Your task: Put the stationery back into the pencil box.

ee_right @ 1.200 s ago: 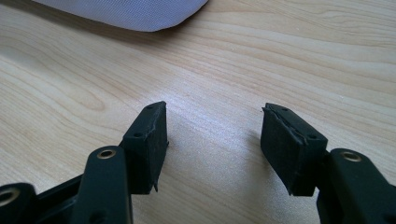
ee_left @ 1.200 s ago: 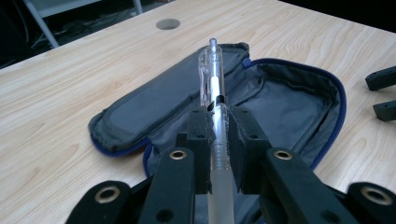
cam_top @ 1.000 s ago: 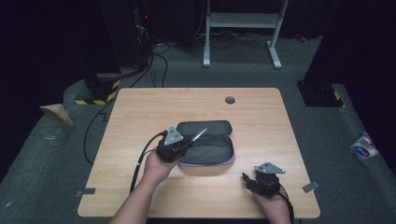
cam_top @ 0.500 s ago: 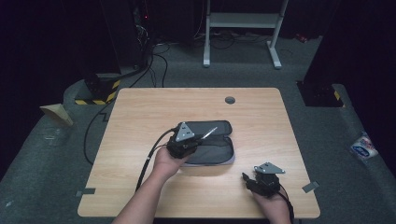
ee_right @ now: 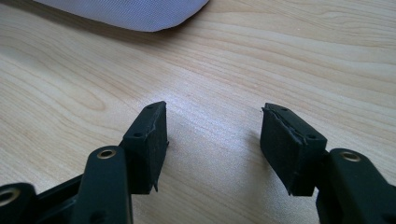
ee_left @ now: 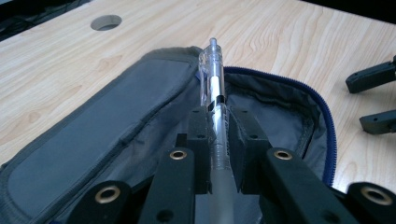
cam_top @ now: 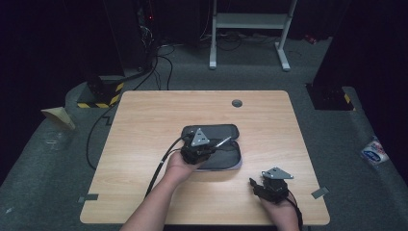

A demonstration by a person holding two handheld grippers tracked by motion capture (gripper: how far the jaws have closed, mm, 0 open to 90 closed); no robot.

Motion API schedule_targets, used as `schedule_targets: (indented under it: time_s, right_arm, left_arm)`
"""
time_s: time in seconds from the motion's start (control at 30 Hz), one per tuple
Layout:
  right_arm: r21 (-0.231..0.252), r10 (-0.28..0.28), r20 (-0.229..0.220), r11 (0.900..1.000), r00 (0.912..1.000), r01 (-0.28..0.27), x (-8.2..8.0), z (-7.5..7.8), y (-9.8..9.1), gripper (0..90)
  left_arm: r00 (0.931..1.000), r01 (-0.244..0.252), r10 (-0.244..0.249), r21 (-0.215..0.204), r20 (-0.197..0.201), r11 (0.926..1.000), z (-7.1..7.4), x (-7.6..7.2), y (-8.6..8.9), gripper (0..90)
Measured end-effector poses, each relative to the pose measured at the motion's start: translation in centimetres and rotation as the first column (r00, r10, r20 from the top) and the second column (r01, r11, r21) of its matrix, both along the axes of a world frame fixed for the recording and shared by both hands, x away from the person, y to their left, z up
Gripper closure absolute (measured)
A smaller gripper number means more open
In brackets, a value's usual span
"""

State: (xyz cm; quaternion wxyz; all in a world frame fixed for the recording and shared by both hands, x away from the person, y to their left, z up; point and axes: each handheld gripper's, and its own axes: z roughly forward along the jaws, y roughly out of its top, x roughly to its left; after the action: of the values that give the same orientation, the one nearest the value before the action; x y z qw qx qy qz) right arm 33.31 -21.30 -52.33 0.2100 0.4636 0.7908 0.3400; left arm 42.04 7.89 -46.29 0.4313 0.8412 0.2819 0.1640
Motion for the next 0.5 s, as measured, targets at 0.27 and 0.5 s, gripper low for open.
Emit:
schedule_targets:
  time_s: [0.27,0.5]
  right_arm:
    - [0.0,0.001,-0.002,1.0,1.0,-0.001,0.0,0.0,0.0,41.0]
    - [0.0,0.001,-0.003,1.0,1.0,-0.001,0.0,0.0,0.0,41.0]
  left_arm:
    - [0.9992,0.019,-0.018,0.025,-0.035,0.9995,-0.9,0.3,-0.6,79.0]
    - [0.998,0.047,-0.045,0.041,-0.046,0.9981,-1.2,0.3,-0.9,79.0]
